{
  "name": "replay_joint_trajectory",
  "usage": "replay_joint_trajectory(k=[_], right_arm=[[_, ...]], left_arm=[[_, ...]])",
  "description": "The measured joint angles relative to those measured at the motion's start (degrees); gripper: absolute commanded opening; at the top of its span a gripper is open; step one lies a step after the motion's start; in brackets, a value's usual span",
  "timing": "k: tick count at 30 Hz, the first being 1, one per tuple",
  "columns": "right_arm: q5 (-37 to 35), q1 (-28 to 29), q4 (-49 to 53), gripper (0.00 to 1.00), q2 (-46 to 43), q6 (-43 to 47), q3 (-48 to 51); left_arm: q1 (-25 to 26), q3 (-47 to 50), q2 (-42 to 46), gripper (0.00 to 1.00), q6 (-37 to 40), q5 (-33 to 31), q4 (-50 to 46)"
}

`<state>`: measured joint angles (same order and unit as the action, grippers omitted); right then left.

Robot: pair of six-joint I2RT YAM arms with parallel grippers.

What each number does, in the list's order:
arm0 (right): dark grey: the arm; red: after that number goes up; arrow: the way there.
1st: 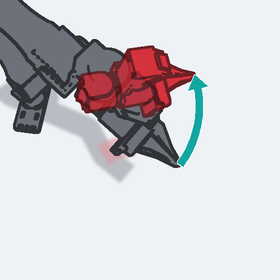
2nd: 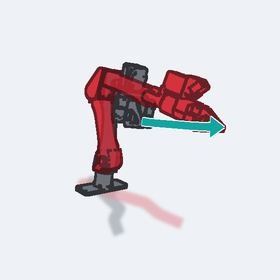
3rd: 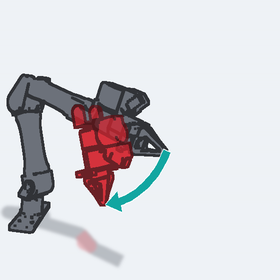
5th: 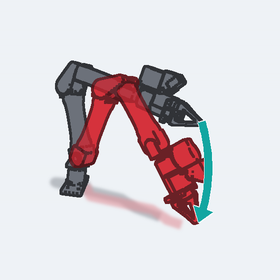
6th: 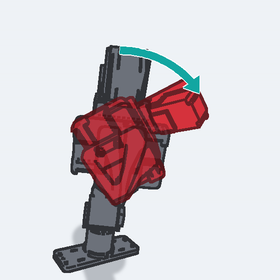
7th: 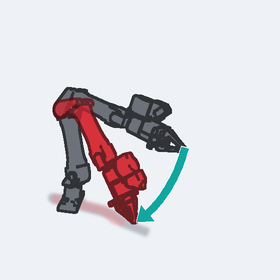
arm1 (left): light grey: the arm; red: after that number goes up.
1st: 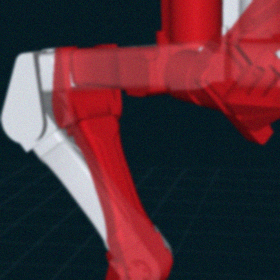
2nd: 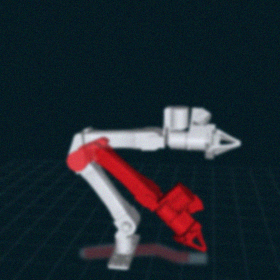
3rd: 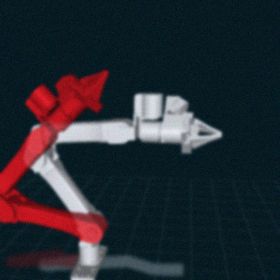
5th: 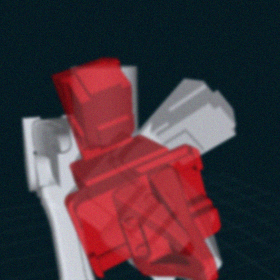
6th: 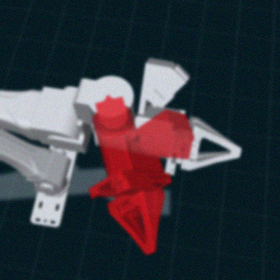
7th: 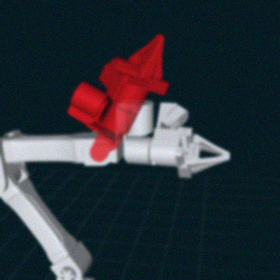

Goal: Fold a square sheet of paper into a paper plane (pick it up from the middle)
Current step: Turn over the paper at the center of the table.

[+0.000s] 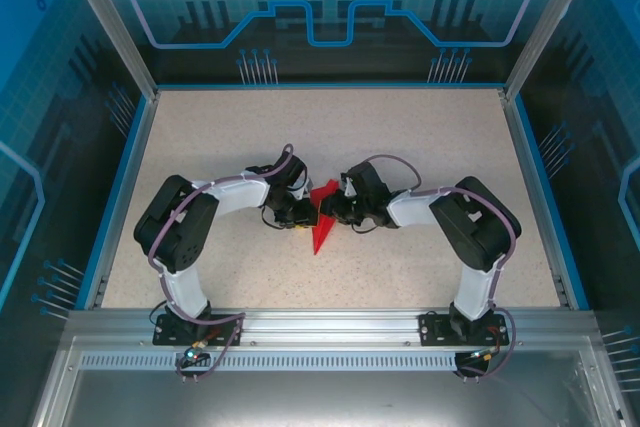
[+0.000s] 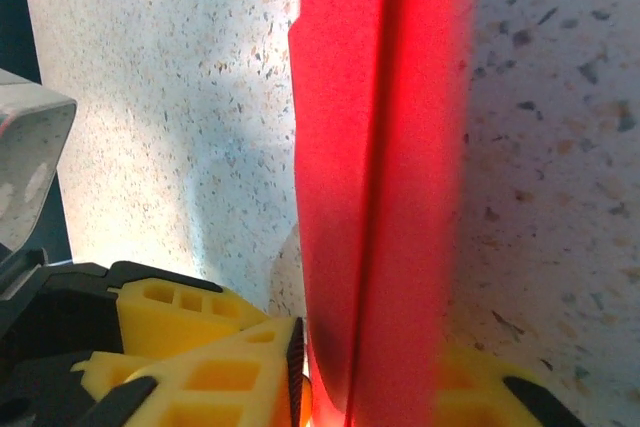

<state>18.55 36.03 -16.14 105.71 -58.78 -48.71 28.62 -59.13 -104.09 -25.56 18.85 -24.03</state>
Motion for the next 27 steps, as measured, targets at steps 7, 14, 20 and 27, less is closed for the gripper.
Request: replay_joint_trajectory(k=[7, 14, 20, 27], right_arm=[[-1.73, 0.22, 7.02, 0.04, -1.18, 3.39, -2.64], [-22.73, 4.46, 41.81, 0.05, -10.4, 11.21, -18.91], [-46.51, 11.28, 76.35, 0.04, -3.76, 6.03, -39.82], [-57.57, 17.2, 100.52, 0.05, 16.28, -0.9, -52.63]], left_arm=[[-0.02, 2.86, 3.82, 0.31, -0.74, -0.13, 1.29], [-0.87, 8.9, 21.81, 0.38, -4.22, -6.82, 2.51], [-3.06, 13.42, 32.81, 0.41, -7.21, -16.44, 2.62], [-3.87, 16.0, 40.39, 0.46, -9.51, -25.97, -0.63]])
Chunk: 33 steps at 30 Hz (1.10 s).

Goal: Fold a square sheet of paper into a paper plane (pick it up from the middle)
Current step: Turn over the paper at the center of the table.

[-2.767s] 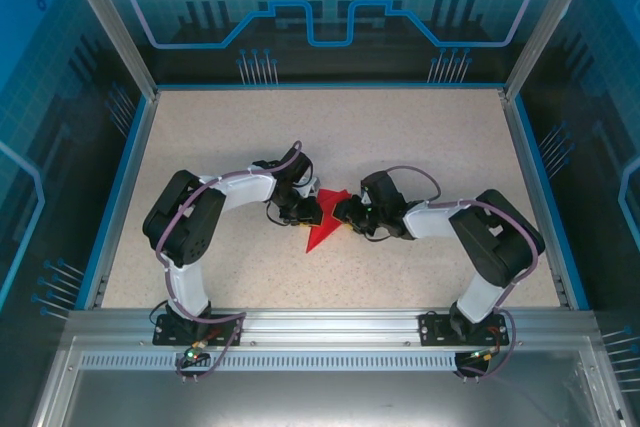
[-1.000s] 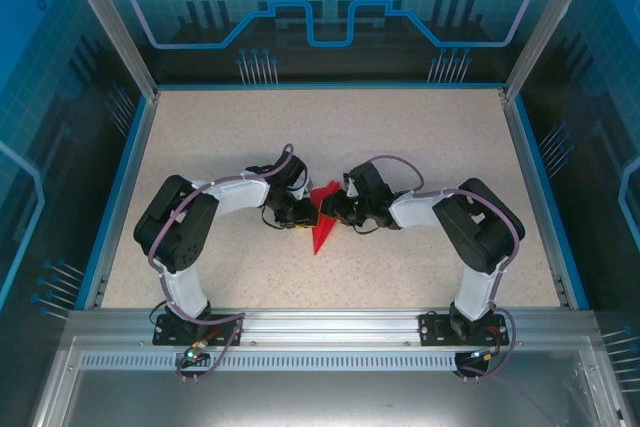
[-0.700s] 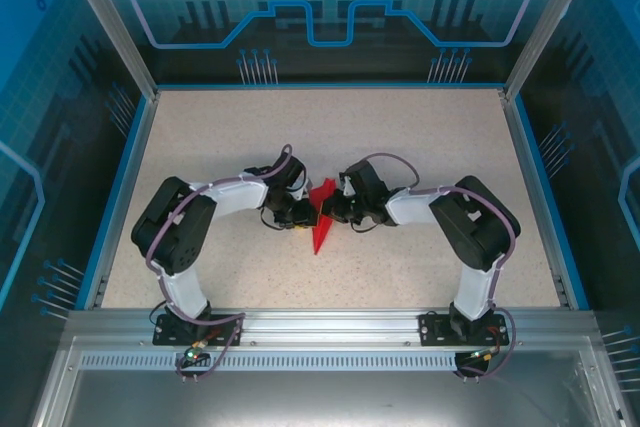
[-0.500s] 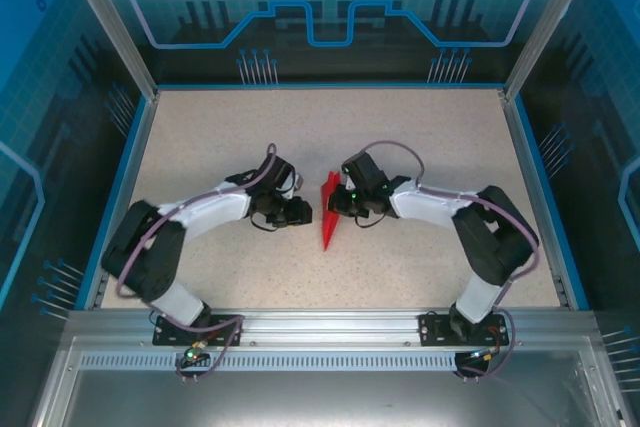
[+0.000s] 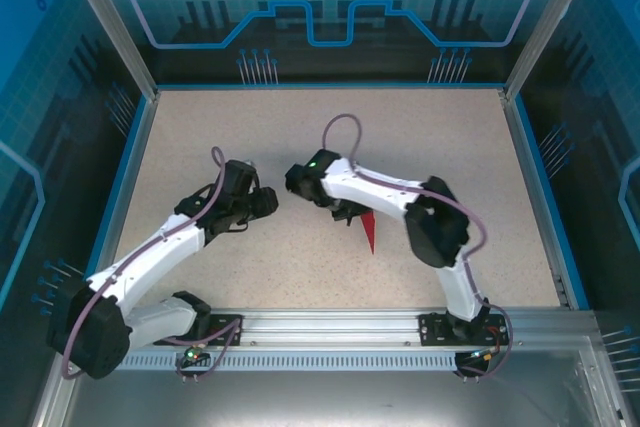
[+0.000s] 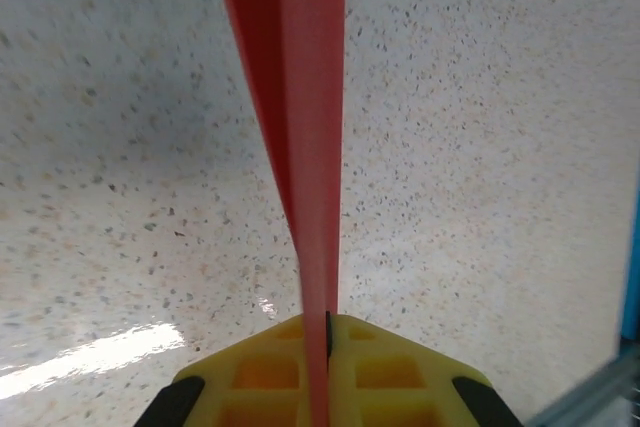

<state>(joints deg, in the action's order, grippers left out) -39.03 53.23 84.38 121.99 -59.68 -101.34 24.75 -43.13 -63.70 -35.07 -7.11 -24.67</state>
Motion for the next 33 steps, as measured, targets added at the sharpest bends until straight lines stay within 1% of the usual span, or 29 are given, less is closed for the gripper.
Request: replay_joint_trajectory(k=[2, 5, 9, 12, 15, 18, 19, 20, 22, 24, 26, 29, 33], right_arm=[[-0.09, 1.22, 2.12, 0.06, 4.48, -0.22, -2.97], [0.94, 2.4, 2.21, 0.07, 8.81, 0.09, -5.79], [4.28, 2.78, -0.13, 0.12, 10.21, 0.94, -6.16], [7.17, 2.73, -3.13, 0.18, 10.21, 2.01, -6.12], [10.95, 2.71, -7.43, 0.22, 10.19, 3.37, -4.98], [15.02, 2.69, -12.59, 0.33, 10.08, 4.63, -2.47], [15.32, 2.69, -13.92, 0.34, 9.73, 5.01, -1.53], [15.54, 2.6, -15.08, 0.36, 8.57, 5.38, -0.13], [18.21, 1.86, -18.95, 0.42, 5.35, 6.12, 3.69], [21.46, 1.42, -23.85, 0.5, 2.36, 7.02, 7.26], [24.3, 1.44, -28.85, 0.61, -0.98, 7.69, 10.78], [27.06, 1.46, -34.14, 0.66, -6.23, 8.87, 14.34], [28.79, 1.14, -38.64, 0.67, -12.48, 9.68, 17.03]], left_arm=[[-0.28, 0.37, 1.73, 0.47, -0.63, -1.77, -0.87], [-0.5, 0.66, 3.08, 0.47, -0.98, -3.37, -1.88], [-0.66, 1.07, 3.23, 0.47, -1.03, -4.07, -2.75], [-0.66, 1.44, 3.23, 0.48, -1.05, -4.04, -3.17], [-0.87, 1.62, 3.08, 0.48, -1.03, -4.02, -3.56], [-1.09, 1.62, 1.99, 0.48, -1.01, -3.98, -3.89], [-1.14, 1.62, 1.42, 0.48, -1.01, -3.56, -3.98], [-1.14, 1.62, 0.81, 0.48, -0.98, -2.93, -3.82], [-1.11, 1.62, -0.33, 0.48, -0.96, -1.7, -3.63], [-1.11, 1.6, -1.31, 0.48, -0.92, -0.63, -3.54], [-1.11, 1.6, -2.14, 0.49, -0.83, 0.37, -3.52], [-1.14, 1.53, -2.73, 0.5, -0.79, 1.42, -3.52], [-1.14, 1.51, -2.97, 0.51, -0.79, 2.08, -3.43]])
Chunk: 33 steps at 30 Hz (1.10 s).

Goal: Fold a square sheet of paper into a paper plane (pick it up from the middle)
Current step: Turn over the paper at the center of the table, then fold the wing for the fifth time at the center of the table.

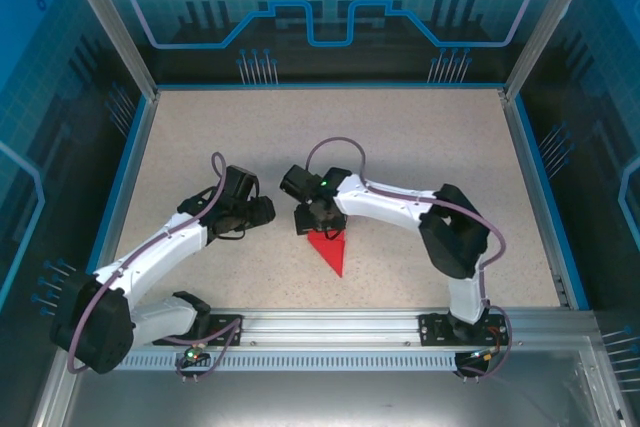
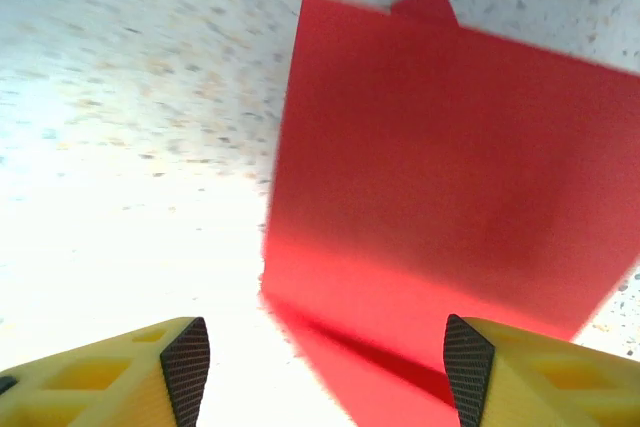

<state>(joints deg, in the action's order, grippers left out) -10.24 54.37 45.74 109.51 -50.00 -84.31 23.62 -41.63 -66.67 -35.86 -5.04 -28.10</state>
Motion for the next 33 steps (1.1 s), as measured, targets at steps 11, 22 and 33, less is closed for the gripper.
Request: replay_joint_trajectory(k=[11, 22, 33], right_arm=[[11.3, -6.75, -20.96, 0.21, -20.72, 0.61, 25.92], [25.62, -10.93, -34.69, 0.15, -25.27, 1.01, 39.78], [28.81, -11.3, -40.5, 0.14, -19.78, 1.03, 40.33]], left_arm=[[0.02, -0.28, -2.29, 0.52, 0.68, 3.98, 0.63], [0.02, -0.35, -9.68, 0.52, 1.14, 14.67, 5.31], [0.02, -0.46, -12.28, 0.53, 0.79, 18.73, 6.86]])
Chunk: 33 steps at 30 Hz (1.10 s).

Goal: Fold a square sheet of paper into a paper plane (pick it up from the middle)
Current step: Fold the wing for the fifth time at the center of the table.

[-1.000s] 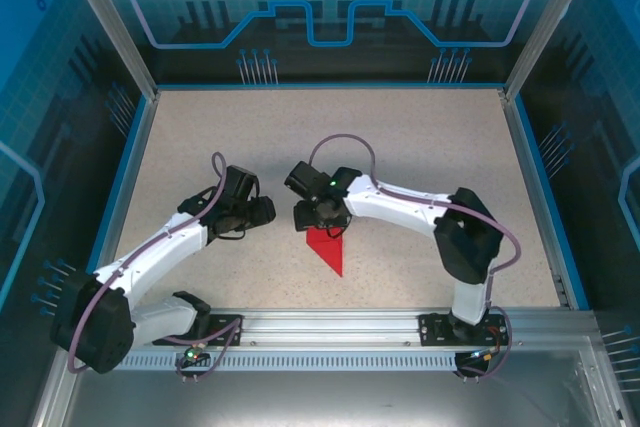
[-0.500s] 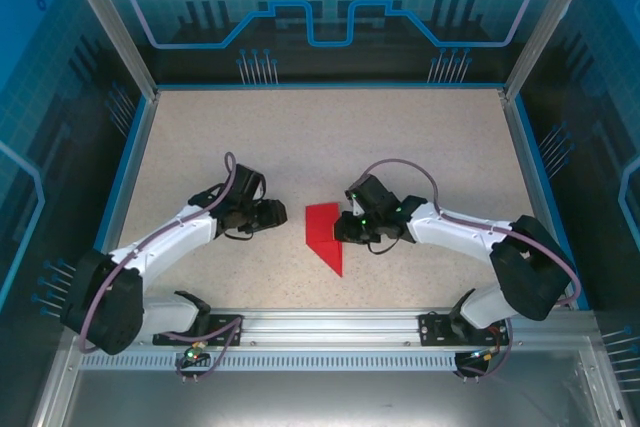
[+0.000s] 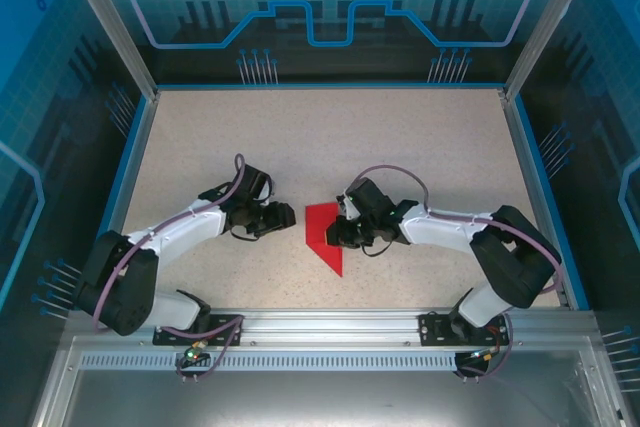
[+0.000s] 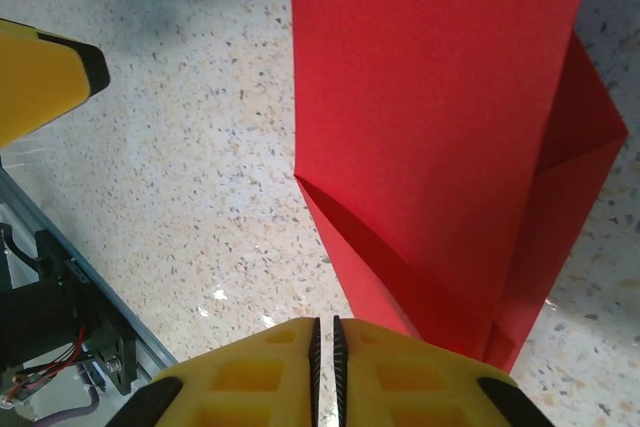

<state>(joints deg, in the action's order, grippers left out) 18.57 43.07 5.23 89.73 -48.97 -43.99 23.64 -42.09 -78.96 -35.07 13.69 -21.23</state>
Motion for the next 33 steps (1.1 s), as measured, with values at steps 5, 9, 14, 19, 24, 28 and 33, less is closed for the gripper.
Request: replay_joint_trajectory(k=[5, 9, 14, 19, 24, 28, 33], right_arm=[[0.31, -0.68, -0.87, 0.15, 0.83, 0.02, 0.57], [0.76, -2.29, -2.47, 0.14, 1.53, 0.2, 2.21], [1.66, -4.07, -4.7, 0.13, 3.54, 0.2, 4.9], [3.91, -5.6, -8.9, 0.14, 4.33, 0.13, 7.17], [6.16, -6.75, -13.14, 0.14, 4.42, -0.09, 9.33], [7.72, -7.5, -15.37, 0.14, 4.59, -0.48, 10.32], [9.01, -8.02, -16.74, 0.14, 4.9, -0.72, 10.86]], left_arm=[[0.0, -0.83, -0.5, 0.53, 0.02, 1.03, 0.33], [0.11, -0.96, -0.83, 0.53, 0.02, 1.81, 0.61], [0.72, -1.2, -1.86, 0.54, 0.02, 2.69, 0.59], [2.1, -2.8, -3.17, 0.54, 0.02, 2.89, 0.61], [3.48, -4.46, -5.07, 0.54, -0.04, 3.76, 0.7], [4.68, -5.25, -7.34, 0.53, -1.53, 4.79, 1.55], [5.35, -5.25, -9.73, 0.53, -5.22, 5.75, 3.15]])
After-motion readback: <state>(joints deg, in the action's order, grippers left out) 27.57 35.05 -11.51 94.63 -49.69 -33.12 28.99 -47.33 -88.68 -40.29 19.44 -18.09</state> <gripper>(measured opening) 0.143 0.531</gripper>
